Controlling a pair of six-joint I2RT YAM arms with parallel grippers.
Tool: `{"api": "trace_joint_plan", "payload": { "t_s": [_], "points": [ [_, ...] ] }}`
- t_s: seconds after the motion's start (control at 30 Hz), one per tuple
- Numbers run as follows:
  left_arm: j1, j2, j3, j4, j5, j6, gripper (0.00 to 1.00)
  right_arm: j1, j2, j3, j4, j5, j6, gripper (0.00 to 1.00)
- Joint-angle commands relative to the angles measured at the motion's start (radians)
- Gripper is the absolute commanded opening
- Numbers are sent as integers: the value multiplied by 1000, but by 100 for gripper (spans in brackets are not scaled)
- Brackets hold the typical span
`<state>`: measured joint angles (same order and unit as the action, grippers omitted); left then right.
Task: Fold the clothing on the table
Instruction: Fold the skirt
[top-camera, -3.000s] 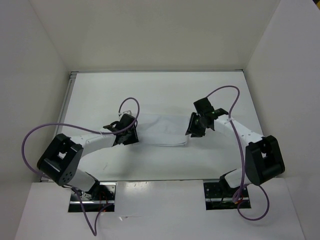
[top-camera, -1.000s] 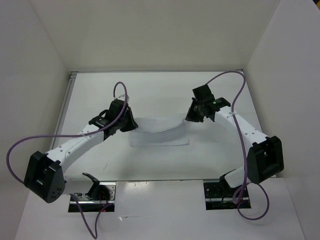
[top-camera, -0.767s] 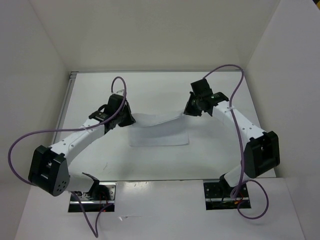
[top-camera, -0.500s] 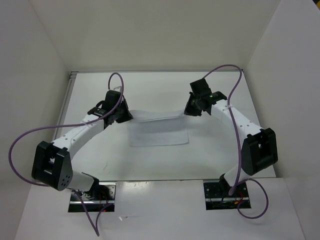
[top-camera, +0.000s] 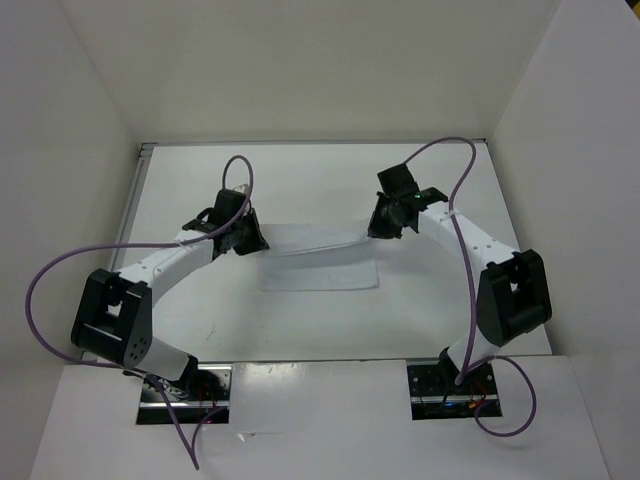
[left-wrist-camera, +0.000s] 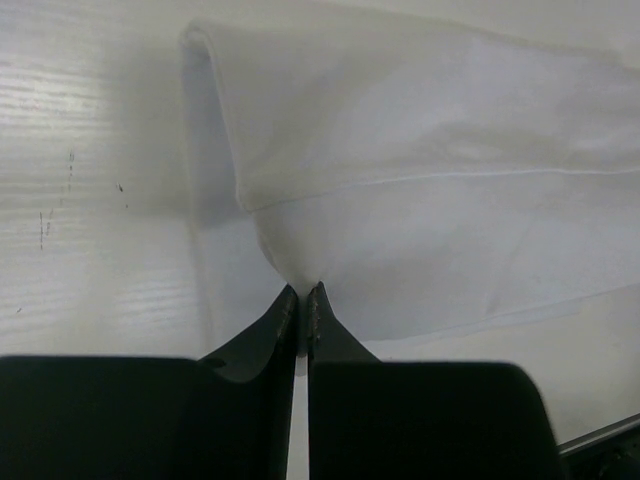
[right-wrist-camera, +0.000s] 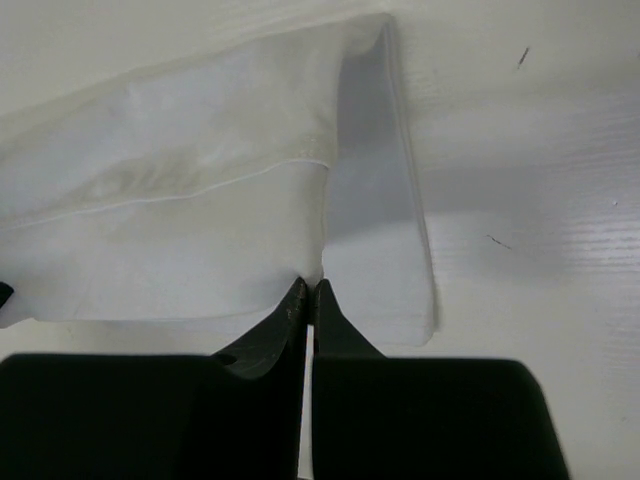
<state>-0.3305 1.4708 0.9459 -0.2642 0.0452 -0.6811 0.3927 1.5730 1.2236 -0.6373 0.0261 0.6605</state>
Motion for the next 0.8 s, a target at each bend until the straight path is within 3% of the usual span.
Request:
{"api": "trace_joint_plan", "payload": {
  "t_s": [0.0, 0.77],
  "points": [
    [7, -21, -47, 19, 25, 8, 7, -11, 12, -52, 31, 1, -2, 0],
    [-36, -116, -229, -15, 76, -61, 10, -2, 127, -136, 2, 11, 7, 0]
  ]
}}
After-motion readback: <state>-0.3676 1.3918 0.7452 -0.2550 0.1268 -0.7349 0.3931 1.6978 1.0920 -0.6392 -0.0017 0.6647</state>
